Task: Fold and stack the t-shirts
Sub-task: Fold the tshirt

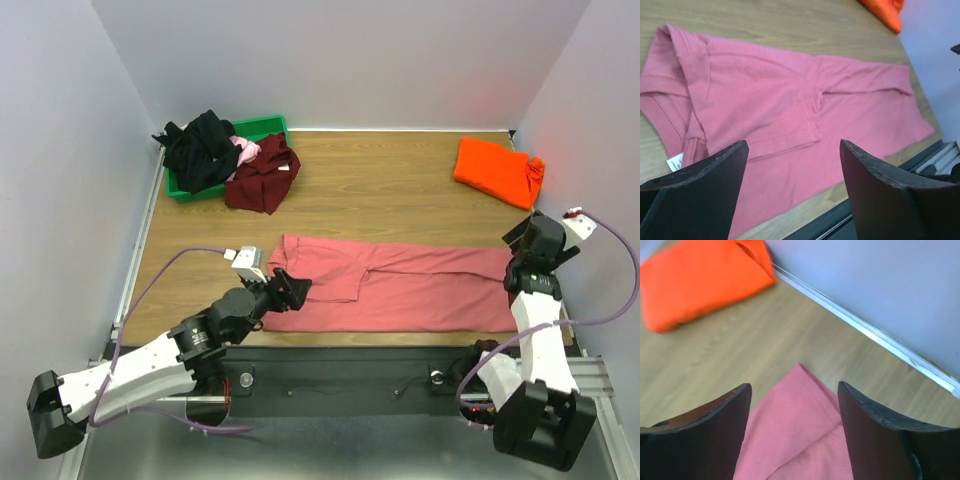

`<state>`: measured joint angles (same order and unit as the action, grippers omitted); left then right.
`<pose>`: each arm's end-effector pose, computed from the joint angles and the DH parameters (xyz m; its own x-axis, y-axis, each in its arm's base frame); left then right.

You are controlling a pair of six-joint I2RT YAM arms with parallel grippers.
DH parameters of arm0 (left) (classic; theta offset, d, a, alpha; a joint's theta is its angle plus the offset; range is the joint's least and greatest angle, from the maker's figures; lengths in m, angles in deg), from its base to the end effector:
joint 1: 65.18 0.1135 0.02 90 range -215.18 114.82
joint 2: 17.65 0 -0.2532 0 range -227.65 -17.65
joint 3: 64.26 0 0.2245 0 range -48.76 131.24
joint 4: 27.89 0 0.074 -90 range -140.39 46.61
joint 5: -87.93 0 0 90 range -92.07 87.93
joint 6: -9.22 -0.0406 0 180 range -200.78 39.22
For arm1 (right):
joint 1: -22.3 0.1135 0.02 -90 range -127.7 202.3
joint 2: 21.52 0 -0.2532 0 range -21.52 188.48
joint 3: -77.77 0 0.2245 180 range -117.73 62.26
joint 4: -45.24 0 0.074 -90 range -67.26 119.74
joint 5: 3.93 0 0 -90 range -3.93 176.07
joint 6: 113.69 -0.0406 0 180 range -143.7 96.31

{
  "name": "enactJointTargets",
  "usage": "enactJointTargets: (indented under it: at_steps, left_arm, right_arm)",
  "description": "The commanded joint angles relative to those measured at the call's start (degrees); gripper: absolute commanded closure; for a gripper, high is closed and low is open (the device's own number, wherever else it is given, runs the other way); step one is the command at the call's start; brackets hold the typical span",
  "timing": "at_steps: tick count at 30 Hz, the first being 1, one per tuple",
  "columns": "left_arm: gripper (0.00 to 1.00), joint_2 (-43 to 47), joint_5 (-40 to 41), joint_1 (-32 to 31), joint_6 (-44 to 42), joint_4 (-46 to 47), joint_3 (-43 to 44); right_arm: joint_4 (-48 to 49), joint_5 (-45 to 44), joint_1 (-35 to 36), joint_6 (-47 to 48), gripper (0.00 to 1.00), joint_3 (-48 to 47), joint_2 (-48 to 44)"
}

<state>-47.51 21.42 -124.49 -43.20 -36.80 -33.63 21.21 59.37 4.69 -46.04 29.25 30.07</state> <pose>0.0828 -0.1078 0.2268 -0.4154 -0.3959 -0.8189 0.4214 0.7141 -0.5590 0.1708 -0.0734 0.2496 -0.1538 0.4052 -0.9012 0.7677 0.6232 0.1492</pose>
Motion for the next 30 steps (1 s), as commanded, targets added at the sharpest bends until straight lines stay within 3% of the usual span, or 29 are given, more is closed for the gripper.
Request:
enactJointTargets:
  at_steps: [1,7,12,23,30]
  left_arm:
    - [0.13,-1.76,6.38,-0.37,-1.45,2.09,4.46]
    - [0.05,-20.29,9.39,-0.28,-6.37,12.70,10.43]
    - [0.02,-33.39,8.42,0.51,-9.19,17.83,16.59]
    - [0.02,-45.62,-3.53,10.97,-7.88,26.80,15.01]
    - [0.01,-53.88,-8.89,15.89,-7.52,30.76,15.54]
  right_arm:
    - [1.68,7.69,-0.32,0.64,0.24,-0.65,-5.97]
    - [5.80,24.90,-0.24,0.47,0.23,0.93,-5.55]
    - [8.70,33.02,1.87,-0.59,0.24,1.11,-1.76]
    - [13.36,27.05,23.12,-0.68,0.24,0.06,10.18]
    - [15.12,21.34,29.47,-1.12,0.23,-0.03,17.66]
